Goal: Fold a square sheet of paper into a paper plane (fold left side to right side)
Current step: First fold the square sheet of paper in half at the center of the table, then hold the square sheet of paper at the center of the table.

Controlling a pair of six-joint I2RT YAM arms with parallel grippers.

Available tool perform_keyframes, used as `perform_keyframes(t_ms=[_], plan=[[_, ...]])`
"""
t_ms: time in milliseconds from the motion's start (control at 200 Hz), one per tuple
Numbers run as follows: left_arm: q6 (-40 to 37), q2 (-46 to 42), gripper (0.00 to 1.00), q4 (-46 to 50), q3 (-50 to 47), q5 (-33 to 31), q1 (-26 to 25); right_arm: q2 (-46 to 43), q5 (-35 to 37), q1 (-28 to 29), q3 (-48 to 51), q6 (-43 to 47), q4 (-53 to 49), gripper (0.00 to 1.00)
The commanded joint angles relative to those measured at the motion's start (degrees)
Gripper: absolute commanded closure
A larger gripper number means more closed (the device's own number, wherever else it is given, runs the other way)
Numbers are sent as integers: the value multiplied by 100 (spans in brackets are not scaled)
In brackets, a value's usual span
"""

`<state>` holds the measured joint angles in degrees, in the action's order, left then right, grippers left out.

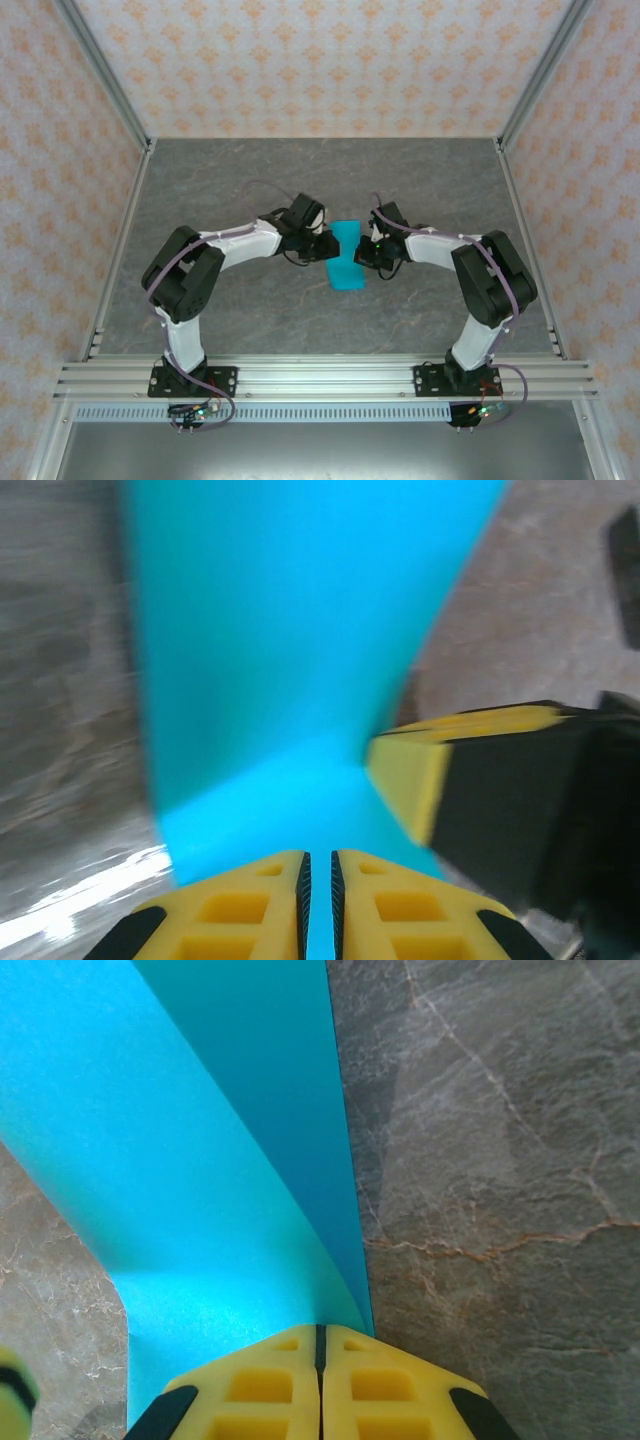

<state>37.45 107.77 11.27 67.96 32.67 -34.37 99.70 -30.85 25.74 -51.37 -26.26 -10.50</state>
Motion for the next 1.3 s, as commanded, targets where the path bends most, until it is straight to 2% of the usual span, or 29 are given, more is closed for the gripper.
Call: perform_keyframes(t_ms=[0, 180, 560, 811, 976, 1296], plan=[[-26, 473, 83, -141, 318, 15, -78, 132, 333, 11, 33, 94, -505, 93], [25, 819, 83, -141, 415, -95, -82, 104, 312, 11, 33, 90, -485, 93], [11, 860, 83, 131, 111, -331, -213, -251, -128, 2, -57, 84, -126, 93], [78, 900, 83, 120, 73, -414, -281, -539, -665, -508, -445, 22, 18, 93], [61, 944, 84, 166, 152, -419, -289, -218, -978, -546, -711, -8, 182, 92], [43, 966, 84, 244, 235, -419, -316, 504, -1133, -420, -851, -248, 564, 92]])
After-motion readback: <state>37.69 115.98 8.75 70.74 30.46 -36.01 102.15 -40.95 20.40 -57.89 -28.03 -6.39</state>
